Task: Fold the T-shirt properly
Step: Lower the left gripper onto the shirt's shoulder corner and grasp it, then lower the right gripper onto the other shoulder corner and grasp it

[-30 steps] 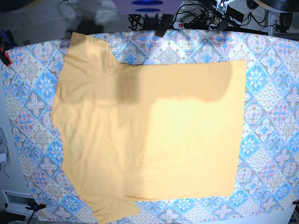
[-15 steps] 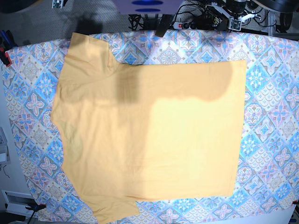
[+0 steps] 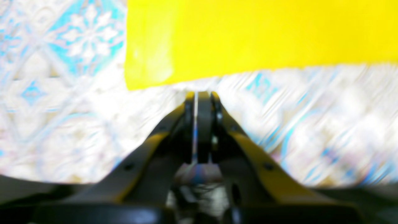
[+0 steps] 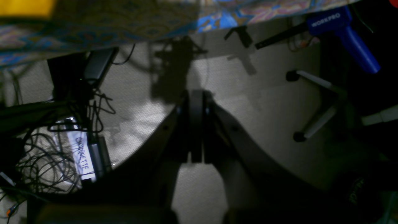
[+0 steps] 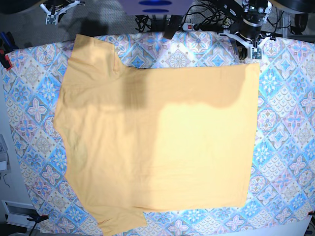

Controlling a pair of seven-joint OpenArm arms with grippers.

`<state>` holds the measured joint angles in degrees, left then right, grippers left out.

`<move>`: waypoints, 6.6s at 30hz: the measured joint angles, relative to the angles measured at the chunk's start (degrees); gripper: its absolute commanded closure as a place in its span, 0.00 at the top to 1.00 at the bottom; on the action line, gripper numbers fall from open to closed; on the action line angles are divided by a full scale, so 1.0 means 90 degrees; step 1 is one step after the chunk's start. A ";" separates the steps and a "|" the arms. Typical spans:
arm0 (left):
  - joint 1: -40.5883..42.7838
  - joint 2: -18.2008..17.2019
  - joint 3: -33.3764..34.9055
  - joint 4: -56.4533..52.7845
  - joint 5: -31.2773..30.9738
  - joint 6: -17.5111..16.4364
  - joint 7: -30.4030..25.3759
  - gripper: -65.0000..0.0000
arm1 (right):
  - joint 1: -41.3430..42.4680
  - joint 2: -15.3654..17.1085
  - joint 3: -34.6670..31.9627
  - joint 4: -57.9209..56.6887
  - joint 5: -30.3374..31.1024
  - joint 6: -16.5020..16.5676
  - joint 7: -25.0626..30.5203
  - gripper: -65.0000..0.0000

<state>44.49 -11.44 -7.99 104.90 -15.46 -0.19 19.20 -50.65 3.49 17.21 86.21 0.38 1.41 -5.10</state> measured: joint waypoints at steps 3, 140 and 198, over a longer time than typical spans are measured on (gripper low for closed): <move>-0.0219 0.0002 -0.0017 0.0000 -0.0658 0.0034 0.0435 0.00 | 0.0005 0.0002 0.0000 0.0163 0.0000 0.0000 -0.0160 0.00; -0.1880 0.0301 -0.1651 -0.2579 -0.6120 -0.0002 0.1727 0.00 | 0.0231 0.0019 -0.0704 0.1610 0.0002 -0.0017 -0.1600 0.24; -0.1768 0.0107 -0.1651 -0.2586 -0.6101 -0.0007 0.1741 0.00 | 0.1579 0.0036 -0.0537 0.1200 0.1059 0.0867 -0.2776 0.01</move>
<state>28.58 -10.48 -22.85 81.62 -70.37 -0.25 34.87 -36.45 3.81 12.38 97.01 9.91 9.21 -30.09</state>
